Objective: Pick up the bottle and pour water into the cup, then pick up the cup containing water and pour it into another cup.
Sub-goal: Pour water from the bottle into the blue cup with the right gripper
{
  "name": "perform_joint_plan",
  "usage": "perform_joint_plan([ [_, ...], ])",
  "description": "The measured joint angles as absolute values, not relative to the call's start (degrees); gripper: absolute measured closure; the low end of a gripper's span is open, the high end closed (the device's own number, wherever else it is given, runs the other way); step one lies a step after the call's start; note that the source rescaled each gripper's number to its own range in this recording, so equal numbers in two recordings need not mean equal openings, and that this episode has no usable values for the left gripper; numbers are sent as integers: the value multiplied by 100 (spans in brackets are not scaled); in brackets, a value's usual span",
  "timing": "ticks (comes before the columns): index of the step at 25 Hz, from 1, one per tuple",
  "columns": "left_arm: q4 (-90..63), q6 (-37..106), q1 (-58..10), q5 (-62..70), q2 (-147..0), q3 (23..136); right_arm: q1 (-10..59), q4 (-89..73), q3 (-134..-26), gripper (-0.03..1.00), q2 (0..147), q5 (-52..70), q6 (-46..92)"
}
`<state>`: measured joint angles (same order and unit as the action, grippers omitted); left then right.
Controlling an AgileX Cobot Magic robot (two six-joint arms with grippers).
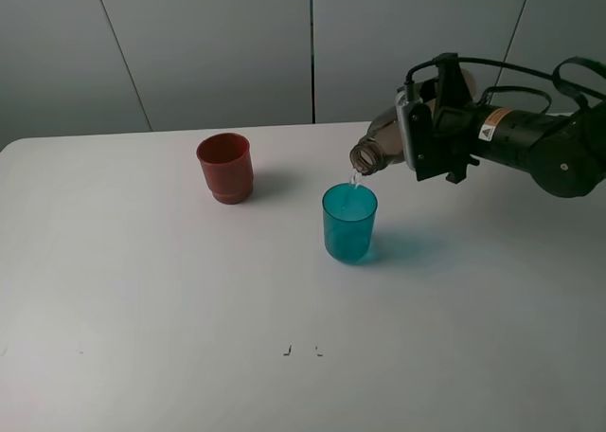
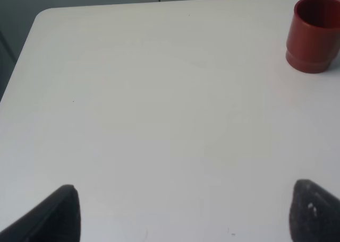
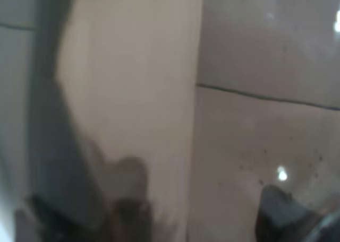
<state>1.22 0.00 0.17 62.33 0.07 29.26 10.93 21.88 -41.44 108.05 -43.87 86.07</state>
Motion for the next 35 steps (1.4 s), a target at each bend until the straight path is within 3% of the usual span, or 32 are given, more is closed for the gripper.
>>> perform_joint_plan([
  [35, 122, 0, 17, 6233, 7, 2926, 1093, 2188, -4144, 97, 10805, -4435, 9227],
])
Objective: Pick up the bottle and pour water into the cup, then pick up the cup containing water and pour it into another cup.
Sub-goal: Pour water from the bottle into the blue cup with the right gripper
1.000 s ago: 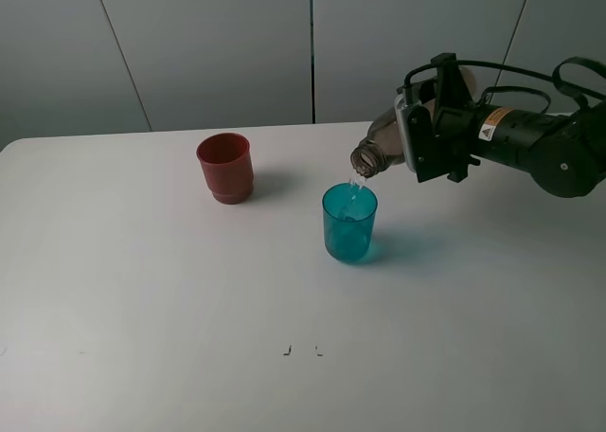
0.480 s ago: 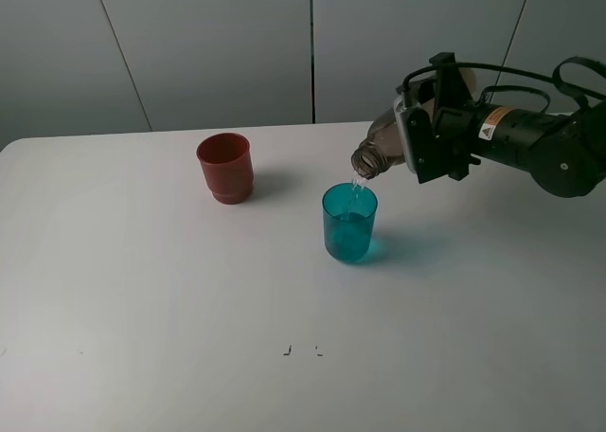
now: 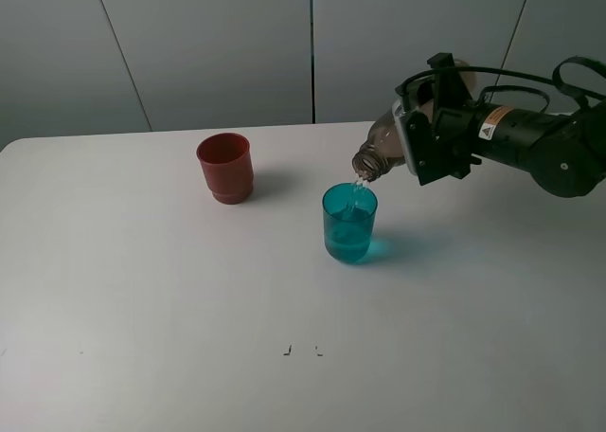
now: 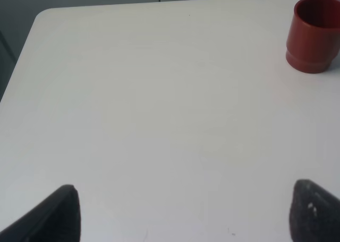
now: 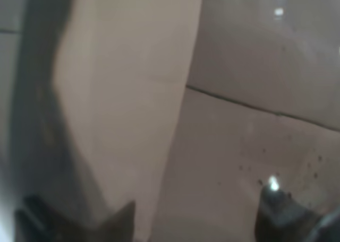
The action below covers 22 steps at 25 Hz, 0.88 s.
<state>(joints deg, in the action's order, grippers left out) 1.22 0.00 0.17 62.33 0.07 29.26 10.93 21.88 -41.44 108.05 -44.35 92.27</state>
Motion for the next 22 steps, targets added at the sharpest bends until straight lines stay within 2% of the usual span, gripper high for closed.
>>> perform_joint_plan([
  [22, 122, 39, 17, 6233, 7, 2926, 1093, 2183, -4144, 97, 10805, -4513, 9535],
])
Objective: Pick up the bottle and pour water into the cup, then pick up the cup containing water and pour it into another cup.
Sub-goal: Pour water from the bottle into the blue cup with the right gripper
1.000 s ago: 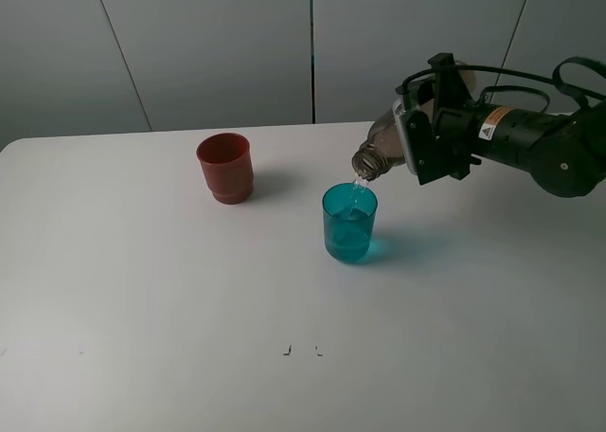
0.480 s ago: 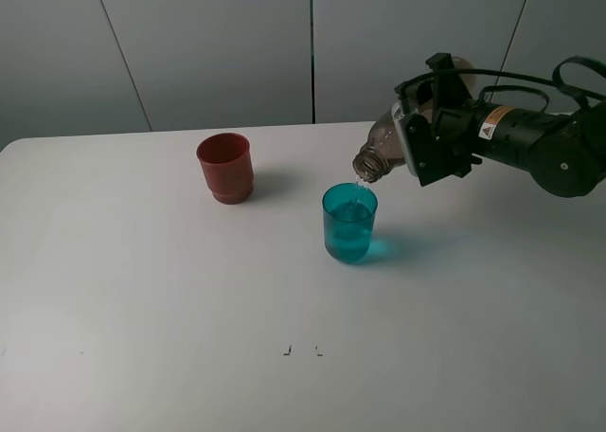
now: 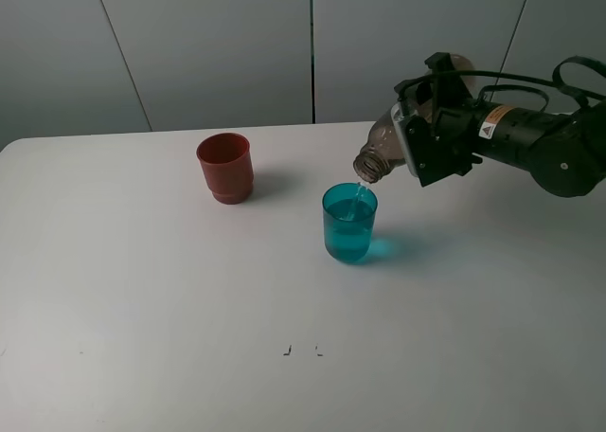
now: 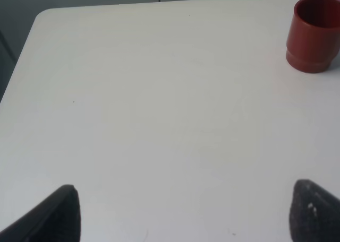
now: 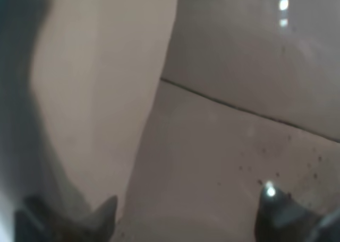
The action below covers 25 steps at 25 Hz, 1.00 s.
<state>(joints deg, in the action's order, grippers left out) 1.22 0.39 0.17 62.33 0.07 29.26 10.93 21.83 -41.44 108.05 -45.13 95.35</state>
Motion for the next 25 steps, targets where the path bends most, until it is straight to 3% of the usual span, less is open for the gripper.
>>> perform_joint_plan([
  [13, 122, 39, 17, 6233, 7, 2926, 1093, 2207, -4144, 97, 10805, -4513, 9444],
  [25, 122, 0, 17, 6233, 7, 2926, 1093, 2653, -4144, 97, 10805, -4261, 7644],
])
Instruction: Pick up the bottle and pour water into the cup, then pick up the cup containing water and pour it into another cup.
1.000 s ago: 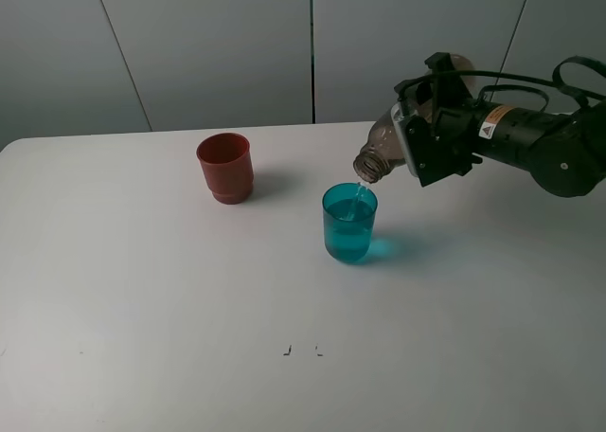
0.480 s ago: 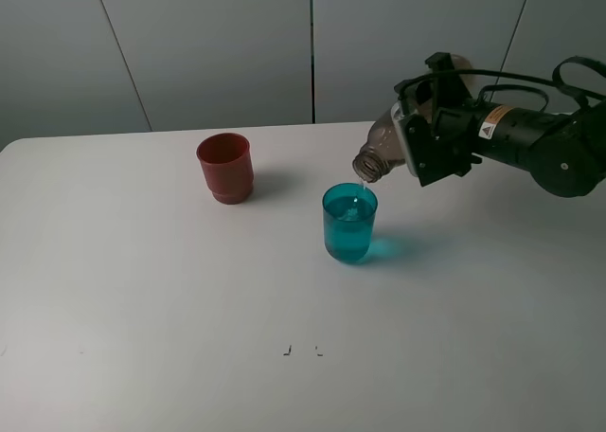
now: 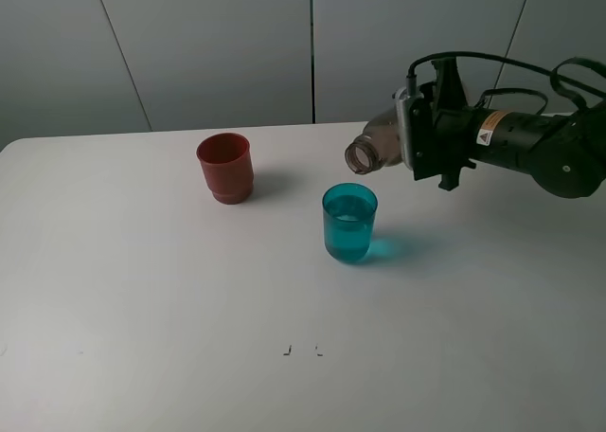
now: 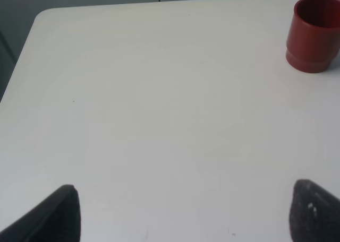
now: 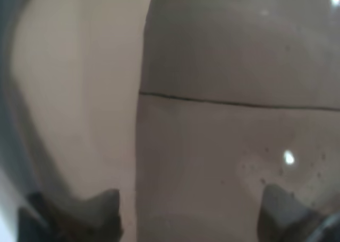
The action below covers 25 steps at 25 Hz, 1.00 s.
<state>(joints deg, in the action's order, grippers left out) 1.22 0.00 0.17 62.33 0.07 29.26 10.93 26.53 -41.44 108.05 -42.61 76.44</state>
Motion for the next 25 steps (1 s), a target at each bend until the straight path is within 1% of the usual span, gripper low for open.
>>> perform_joint_plan([
  [5, 122, 0, 17, 6233, 7, 2926, 1093, 2748, -4144, 97, 10805, -4253, 6750],
  [12, 122, 39, 17, 6233, 7, 2926, 1093, 2748, -4144, 97, 10805, -4253, 5045],
  [20, 122, 39, 17, 6233, 7, 2926, 1055, 2683, -4144, 97, 10805, -4253, 2437],
  [24, 122, 39, 17, 6233, 7, 2926, 790, 2683, -4144, 97, 10805, -4253, 1113],
  [25, 122, 39, 17, 6233, 7, 2926, 621, 2683, -4144, 97, 10805, -4253, 532],
])
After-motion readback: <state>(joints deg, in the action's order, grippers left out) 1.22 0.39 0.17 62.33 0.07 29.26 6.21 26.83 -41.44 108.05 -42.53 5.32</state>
